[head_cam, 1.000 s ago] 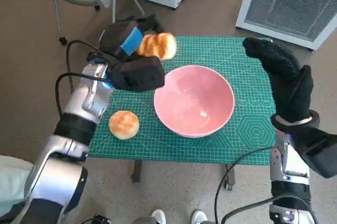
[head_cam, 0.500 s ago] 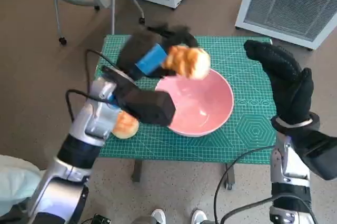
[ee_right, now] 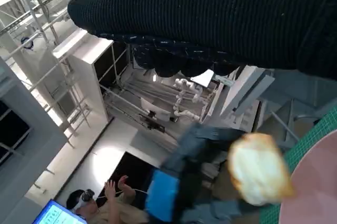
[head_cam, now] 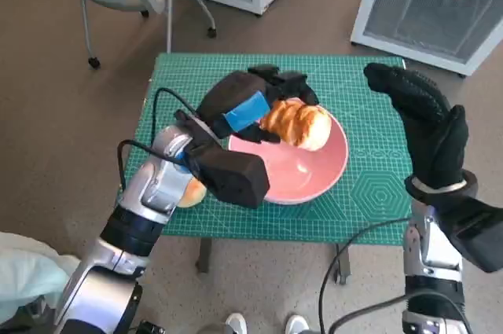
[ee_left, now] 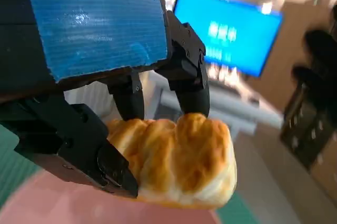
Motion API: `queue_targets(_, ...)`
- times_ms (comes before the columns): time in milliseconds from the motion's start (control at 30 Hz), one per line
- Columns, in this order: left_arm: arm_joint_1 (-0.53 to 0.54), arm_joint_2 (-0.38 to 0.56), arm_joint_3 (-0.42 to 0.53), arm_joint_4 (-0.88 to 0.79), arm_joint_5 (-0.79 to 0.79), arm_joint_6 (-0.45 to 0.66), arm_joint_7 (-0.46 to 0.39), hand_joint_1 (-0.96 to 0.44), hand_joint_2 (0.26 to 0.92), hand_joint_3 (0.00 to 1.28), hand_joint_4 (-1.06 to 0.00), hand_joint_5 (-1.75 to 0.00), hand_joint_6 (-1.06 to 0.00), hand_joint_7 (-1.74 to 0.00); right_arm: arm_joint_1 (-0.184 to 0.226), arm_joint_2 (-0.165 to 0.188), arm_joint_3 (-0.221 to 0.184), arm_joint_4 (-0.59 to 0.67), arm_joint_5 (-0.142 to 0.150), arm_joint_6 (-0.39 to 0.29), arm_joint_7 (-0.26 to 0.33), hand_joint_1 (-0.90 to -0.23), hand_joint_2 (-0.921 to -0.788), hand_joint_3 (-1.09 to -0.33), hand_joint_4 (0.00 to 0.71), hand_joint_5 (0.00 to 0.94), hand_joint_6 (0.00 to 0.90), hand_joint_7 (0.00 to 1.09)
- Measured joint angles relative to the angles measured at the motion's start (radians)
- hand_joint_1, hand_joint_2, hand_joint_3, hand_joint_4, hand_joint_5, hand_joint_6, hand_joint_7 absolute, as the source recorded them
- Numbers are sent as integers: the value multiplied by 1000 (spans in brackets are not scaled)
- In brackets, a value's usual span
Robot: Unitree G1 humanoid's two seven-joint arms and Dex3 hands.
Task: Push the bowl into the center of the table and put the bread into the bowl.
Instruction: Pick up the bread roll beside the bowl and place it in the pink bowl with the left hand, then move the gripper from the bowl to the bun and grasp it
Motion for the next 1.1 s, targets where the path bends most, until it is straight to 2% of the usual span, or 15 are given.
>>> queue_targets(67,0,4,-7,7,1,8,-30,-87,801,26,-241,-81,-366,-105,3,0,-1,-2,0,0,0,-570,-921,-692,93,1,-1,406)
queue_targets(133,0,10,-12,7,7,12,-61,-123,793,16,-193,-41,-346,-66,6,0,0,-2,0,0,-1,-569,-921,-691,93,1,-1,406)
queue_targets(200,-2,21,-17,7,13,16,-95,-166,783,7,-132,-17,-311,-30,7,0,0,-3,0,2,-2,-569,-921,-691,93,1,-1,406)
queue_targets(367,-13,64,-21,10,6,22,-216,-199,774,1,-57,-2,-258,-5,7,4,1,-3,-3,6,-12,-570,-921,-691,92,0,-1,406)
queue_targets(667,-16,132,39,-27,-90,52,-373,-177,770,0,-10,0,-222,0,6,22,12,-3,-29,13,-46,-584,-921,-689,100,4,-1,408)
queue_targets(900,-3,200,127,-128,-184,75,-435,-130,768,0,-8,0,-220,-1,4,33,24,-14,-58,32,-70,-590,-921,-677,121,12,-1,433)
queue_targets(1100,38,283,203,-212,-232,91,-464,-127,763,0,-9,-1,-223,-3,3,36,33,-33,-61,47,-80,-582,-921,-674,123,12,-1,437)
